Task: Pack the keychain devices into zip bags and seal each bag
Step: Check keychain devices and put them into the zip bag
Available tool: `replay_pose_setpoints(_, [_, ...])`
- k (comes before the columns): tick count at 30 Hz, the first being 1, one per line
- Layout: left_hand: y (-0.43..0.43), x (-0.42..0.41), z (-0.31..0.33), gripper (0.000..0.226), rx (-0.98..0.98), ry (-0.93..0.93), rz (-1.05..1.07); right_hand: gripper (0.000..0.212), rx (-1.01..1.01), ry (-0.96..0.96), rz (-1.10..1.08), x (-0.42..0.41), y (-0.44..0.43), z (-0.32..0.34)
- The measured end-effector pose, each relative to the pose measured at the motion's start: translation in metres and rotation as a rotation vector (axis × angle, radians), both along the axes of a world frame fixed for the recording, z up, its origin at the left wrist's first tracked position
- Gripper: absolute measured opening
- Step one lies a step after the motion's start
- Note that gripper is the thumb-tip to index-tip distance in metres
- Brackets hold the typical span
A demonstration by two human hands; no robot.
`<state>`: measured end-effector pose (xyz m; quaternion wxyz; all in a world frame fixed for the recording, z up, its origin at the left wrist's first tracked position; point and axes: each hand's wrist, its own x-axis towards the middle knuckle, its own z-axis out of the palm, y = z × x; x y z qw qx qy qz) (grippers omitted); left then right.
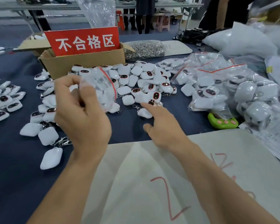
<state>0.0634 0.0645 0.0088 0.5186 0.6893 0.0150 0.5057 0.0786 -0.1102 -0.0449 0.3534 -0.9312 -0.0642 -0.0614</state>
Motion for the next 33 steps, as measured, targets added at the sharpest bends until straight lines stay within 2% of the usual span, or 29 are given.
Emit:
replay_pose_setpoints(2, [-0.008, -0.005, -0.011, 0.005, 0.197, 0.092, -0.009, 0.052, 0.037, -0.025, -0.011, -0.001, -0.003, 0.000])
replay_pose_setpoints(4, [-0.018, -0.006, -0.026, 0.016, 0.403, 0.340, -0.058, 0.033, 0.094, -0.016, -0.030, -0.002, -0.004, 0.002])
replay_pose_setpoints(6, [-0.028, -0.004, -0.040, 0.020, 0.628, 0.645, -0.145, 0.024, 0.132, -0.043, -0.088, -0.002, -0.004, 0.002])
replay_pose_setpoints(7, [-0.032, -0.004, -0.046, 0.023, 0.741, 0.741, -0.168, 0.021, 0.165, -0.061, -0.143, -0.001, -0.006, 0.004])
replay_pose_setpoints(9, [-0.035, -0.003, -0.053, 0.029, 0.862, 0.797, -0.187, 0.018, 0.322, -0.033, -0.250, -0.002, -0.012, 0.007])
replay_pose_setpoints(12, [-0.037, -0.006, -0.054, 0.026, 0.851, 0.732, -0.196, 0.013, 0.601, 0.039, -0.306, -0.007, -0.019, 0.012])
replay_pose_setpoints(14, [-0.037, -0.008, -0.052, 0.018, 0.816, 0.706, -0.209, 0.022, 0.570, 0.059, -0.318, -0.010, -0.024, 0.012])
replay_pose_setpoints(16, [-0.038, -0.009, -0.050, 0.017, 0.737, 0.662, -0.208, 0.022, 0.535, 0.083, -0.300, -0.011, -0.026, 0.013])
replay_pose_setpoints(18, [-0.041, -0.010, -0.046, 0.026, 0.627, 0.572, -0.254, 0.017, 0.589, 0.108, -0.251, -0.012, -0.029, 0.014])
replay_pose_setpoints(21, [-0.043, -0.012, -0.042, 0.043, 0.427, 0.470, -0.443, 0.016, 0.651, 0.127, -0.123, -0.018, -0.029, 0.020])
replay_pose_setpoints(24, [-0.042, -0.011, -0.040, 0.033, 0.437, 0.389, -0.539, 0.020, 0.653, 0.150, 0.018, -0.023, -0.026, 0.022])
replay_pose_setpoints(28, [-0.039, -0.009, -0.040, 0.023, 0.358, 0.446, -0.564, 0.016, 0.676, 0.160, -0.003, -0.026, -0.021, 0.017])
replay_pose_setpoints(33, [-0.042, -0.009, -0.037, 0.026, 0.146, 0.494, -0.572, 0.009, 0.859, 0.217, -0.028, -0.026, -0.021, 0.016])
